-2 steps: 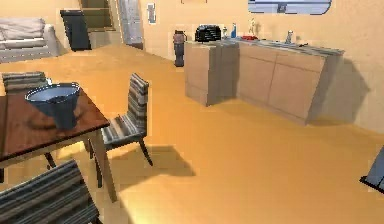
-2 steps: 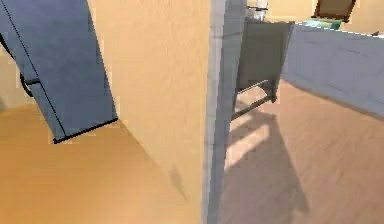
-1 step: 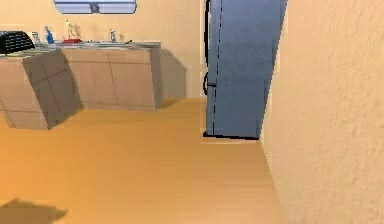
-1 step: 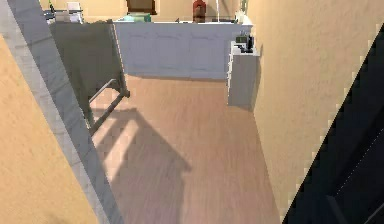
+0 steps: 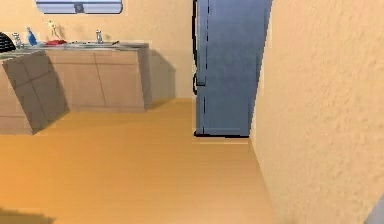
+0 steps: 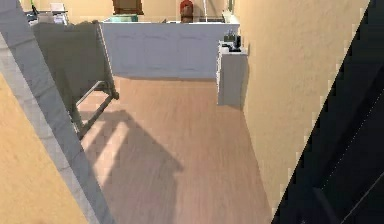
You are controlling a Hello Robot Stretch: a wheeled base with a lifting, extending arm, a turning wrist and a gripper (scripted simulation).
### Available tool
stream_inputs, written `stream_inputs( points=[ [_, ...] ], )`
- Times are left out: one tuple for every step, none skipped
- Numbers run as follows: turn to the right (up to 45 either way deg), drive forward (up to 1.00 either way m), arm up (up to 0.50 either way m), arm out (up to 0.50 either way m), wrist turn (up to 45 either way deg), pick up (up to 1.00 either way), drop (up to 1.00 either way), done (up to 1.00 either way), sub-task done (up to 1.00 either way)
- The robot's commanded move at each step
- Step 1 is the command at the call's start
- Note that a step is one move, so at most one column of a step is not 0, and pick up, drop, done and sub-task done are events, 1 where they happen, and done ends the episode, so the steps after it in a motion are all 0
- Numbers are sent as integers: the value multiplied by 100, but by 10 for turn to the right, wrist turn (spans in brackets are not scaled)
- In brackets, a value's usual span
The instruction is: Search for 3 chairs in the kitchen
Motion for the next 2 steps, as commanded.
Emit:
stream_inputs(
  points=[
    [0, 25, 0, 0, 0, 0, 0, 0, 0],
    [-450, 0, 0, 0, 0, 0, 0, 0, 0]
  ],
)
